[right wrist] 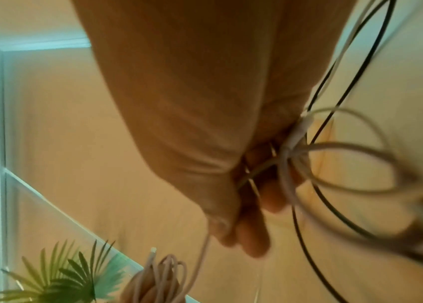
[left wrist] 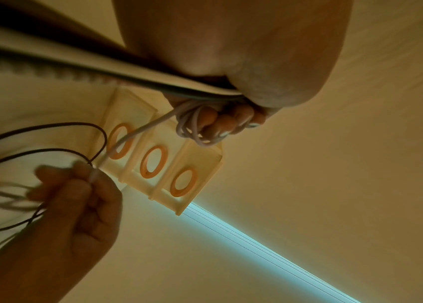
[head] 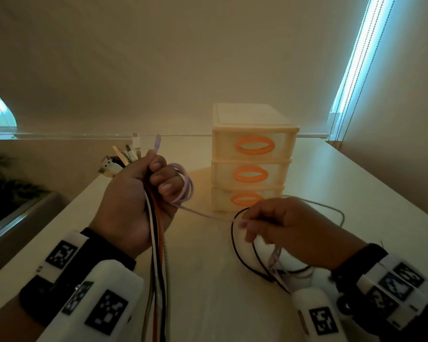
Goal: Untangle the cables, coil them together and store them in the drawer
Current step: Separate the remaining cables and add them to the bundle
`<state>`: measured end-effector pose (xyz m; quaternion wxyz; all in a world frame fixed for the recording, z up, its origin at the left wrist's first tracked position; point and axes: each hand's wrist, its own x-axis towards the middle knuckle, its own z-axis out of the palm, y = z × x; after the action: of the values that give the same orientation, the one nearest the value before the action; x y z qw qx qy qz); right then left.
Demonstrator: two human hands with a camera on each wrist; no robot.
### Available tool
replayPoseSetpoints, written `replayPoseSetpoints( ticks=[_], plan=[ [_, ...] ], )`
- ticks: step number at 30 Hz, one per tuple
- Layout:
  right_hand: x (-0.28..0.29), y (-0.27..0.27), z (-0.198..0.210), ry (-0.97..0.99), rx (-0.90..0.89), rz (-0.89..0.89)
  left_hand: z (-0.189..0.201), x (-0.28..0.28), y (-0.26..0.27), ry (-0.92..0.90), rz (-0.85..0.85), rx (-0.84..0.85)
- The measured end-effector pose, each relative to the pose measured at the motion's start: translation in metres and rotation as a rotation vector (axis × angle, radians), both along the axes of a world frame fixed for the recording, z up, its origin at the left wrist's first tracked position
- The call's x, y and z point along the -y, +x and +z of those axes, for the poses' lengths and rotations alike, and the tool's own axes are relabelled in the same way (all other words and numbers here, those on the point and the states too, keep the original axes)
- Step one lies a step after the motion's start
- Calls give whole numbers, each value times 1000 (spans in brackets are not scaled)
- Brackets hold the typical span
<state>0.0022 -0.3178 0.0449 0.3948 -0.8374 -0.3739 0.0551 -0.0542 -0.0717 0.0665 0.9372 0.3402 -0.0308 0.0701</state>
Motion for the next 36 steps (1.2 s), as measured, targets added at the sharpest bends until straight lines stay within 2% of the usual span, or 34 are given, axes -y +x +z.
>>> replayPoseSetpoints(
  ticks=[2,3,6,7,8,10,13,15,16,17,19,21,25,27,29,32,35,36],
  plan=[
    [2,2,5,197,1,-57,2,-2,-1,4,-8,10],
    [2,2,6,164,-9,-74,2,-3,-1,9,-13,13],
    [1,0,0,-340,-43,-72,3,-2,-4,38,-16,12],
    [1,1,-1,-418,-60,-93,4,-2,-4,52,-28,13],
    [3,2,1,-417,-72,-132,5,-2,-5,74,-54,13],
    [9,8,6,-277,-31,-248,5,1,-7,181,-142,-9],
    [13,15,8,-9,236,-461,-4,17,-12,514,-318,-65],
    [7,9,4,155,383,-458,-10,34,-15,688,-373,-106],
    [2,6,2,245,391,-398,-12,41,-15,703,-350,-140],
    [-3,2,1,319,358,-308,-14,44,-14,672,-302,-174],
    [-8,-5,0,304,321,-117,-15,43,-9,558,-177,-203],
    [-11,-12,-1,179,333,23,-16,37,-5,462,-106,-192],
    [-16,-23,1,-20,95,156,-13,35,-3,220,-70,-151],
    [-18,-24,1,-131,119,130,-9,29,-2,70,-23,-132],
    [-16,-16,-1,-143,221,10,-4,19,-1,-17,-6,-100],
    [-13,0,-11,0,270,-123,-4,15,0,-7,-4,-92],
    [-13,10,-20,36,477,-164,-8,22,0,44,-22,-100],
    [-12,11,-20,60,493,-157,-9,23,-1,53,-23,-97]
  ],
)
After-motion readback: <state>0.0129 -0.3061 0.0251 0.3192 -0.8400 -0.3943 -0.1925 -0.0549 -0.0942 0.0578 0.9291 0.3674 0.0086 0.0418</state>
